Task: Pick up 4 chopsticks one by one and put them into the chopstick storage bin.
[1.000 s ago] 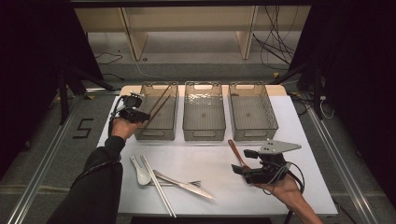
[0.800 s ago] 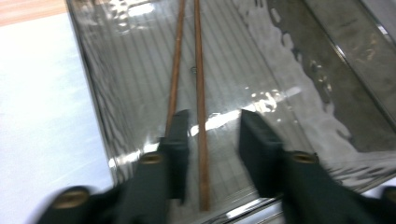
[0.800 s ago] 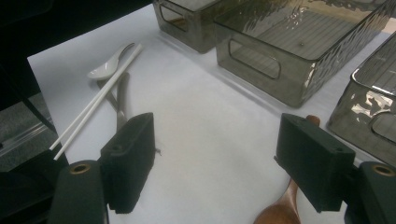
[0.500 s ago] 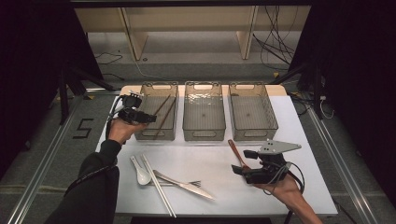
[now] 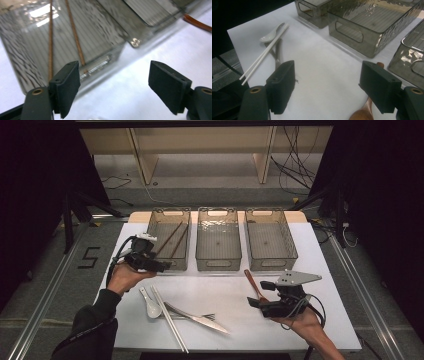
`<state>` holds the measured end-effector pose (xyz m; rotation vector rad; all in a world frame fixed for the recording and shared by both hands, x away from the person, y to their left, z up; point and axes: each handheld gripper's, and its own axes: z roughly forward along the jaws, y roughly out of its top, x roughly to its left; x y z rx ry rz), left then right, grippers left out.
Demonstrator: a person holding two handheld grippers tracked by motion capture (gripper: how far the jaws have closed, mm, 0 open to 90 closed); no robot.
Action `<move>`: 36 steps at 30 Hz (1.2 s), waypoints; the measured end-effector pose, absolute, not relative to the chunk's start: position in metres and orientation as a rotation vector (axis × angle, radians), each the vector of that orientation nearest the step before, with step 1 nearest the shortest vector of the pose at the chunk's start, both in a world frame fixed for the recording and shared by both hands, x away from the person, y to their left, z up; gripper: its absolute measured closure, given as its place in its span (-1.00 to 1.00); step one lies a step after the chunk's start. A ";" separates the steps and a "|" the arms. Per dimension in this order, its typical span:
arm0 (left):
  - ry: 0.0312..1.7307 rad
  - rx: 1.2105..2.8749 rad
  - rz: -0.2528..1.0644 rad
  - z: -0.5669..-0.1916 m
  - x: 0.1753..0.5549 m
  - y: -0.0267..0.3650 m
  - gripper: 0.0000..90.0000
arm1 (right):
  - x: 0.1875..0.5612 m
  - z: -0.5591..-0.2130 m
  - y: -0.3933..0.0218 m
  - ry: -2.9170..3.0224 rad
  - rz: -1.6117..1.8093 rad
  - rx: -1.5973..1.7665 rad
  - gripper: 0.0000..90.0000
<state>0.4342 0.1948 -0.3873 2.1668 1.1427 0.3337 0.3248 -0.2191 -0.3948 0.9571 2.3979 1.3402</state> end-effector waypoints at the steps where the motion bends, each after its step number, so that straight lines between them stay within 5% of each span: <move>1: 1.136 2.164 0.337 -0.388 0.432 0.194 -0.47 | 0.324 -0.395 -0.219 2.398 1.338 0.960 -0.35; 20: 0.960 2.292 0.296 -0.396 0.395 0.193 -0.55 | 0.323 -0.397 -0.212 2.420 1.317 0.955 -0.35; 36: 1.289 2.319 0.241 -0.417 0.398 0.197 -0.55 | 0.324 -0.398 -0.211 2.427 1.306 0.950 -0.35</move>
